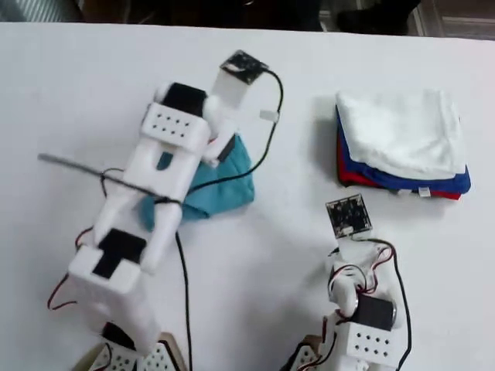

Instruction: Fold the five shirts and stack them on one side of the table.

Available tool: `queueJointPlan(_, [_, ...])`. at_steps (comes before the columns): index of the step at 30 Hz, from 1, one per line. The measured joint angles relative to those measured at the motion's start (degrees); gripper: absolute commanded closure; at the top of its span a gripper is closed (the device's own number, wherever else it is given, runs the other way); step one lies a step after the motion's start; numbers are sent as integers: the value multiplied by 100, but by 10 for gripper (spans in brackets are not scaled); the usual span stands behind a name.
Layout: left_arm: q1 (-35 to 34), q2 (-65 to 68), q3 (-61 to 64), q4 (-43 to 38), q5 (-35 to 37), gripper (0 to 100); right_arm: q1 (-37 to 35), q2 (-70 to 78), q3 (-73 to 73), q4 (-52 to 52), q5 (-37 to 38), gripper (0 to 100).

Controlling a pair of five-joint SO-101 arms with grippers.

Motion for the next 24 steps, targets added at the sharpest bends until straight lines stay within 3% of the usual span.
queueJointPlan(7, [0,958,-1037,-35,9,976,0,-536,70,281,0,978])
queueJointPlan(18, [18,1996,-2629,712,9,966,0,-651,62,352,0,978])
queueJointPlan(24, [18,2180,-3235,1020,9,688,0,-651,62,352,0,978])
